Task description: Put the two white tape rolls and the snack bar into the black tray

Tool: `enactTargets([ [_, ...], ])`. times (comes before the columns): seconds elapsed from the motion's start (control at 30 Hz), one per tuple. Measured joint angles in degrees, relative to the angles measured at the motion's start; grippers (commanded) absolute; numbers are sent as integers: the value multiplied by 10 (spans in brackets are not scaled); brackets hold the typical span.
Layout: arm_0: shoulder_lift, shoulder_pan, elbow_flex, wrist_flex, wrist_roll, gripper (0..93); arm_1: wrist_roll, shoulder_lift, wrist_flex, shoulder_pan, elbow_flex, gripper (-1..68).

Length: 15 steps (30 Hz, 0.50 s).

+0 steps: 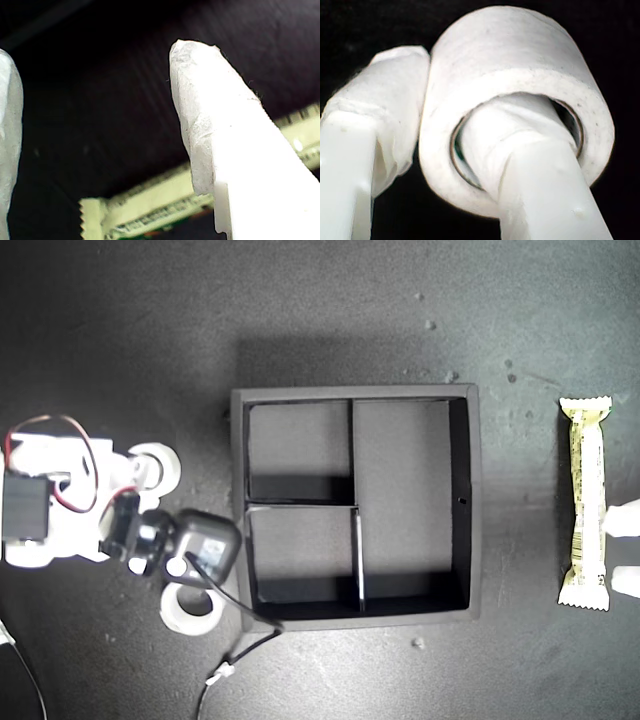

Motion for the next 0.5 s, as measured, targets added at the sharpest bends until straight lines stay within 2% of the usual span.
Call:
enactTargets([
  [0.17, 19, -1, 2, -8, 2, 0, 0, -24, 30, -65, 12, 201],
  [0.5, 53, 0, 4, -9, 17, 0, 0, -96, 32, -79, 80, 240],
])
